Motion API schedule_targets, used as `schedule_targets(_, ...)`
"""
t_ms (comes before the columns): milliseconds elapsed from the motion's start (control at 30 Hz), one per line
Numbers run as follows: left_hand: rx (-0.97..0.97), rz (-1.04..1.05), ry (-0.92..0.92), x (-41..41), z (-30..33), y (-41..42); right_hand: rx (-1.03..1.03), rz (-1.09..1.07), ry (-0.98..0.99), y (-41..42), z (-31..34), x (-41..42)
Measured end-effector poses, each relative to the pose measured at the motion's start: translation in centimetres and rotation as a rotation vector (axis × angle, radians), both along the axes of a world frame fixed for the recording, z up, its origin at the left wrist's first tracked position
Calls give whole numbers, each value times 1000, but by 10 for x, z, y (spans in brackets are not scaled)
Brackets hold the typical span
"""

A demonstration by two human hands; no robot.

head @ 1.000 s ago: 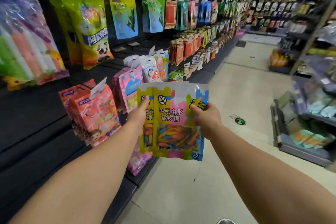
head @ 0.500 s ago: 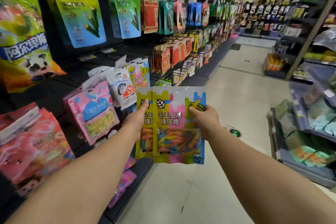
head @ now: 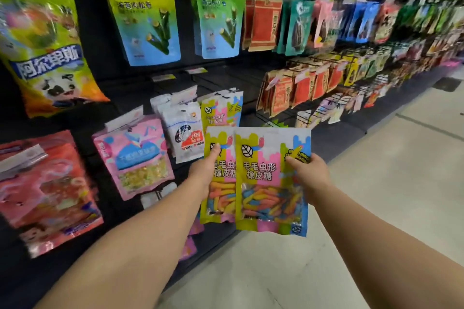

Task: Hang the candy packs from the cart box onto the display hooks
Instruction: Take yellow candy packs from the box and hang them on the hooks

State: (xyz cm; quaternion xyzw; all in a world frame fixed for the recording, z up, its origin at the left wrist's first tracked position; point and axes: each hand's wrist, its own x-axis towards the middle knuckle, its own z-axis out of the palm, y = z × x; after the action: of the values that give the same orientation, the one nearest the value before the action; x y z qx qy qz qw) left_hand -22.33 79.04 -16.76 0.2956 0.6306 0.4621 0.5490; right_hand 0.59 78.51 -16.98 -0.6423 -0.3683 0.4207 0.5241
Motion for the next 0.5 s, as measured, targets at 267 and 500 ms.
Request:
schedule_targets(267, -12, 160, 46, -34, -21, 76, -38, 151, 1, 97, -14, -30)
schedule_targets(500, 7, 301, 76, -53, -35, 116, -33, 222, 31, 166, -7, -47)
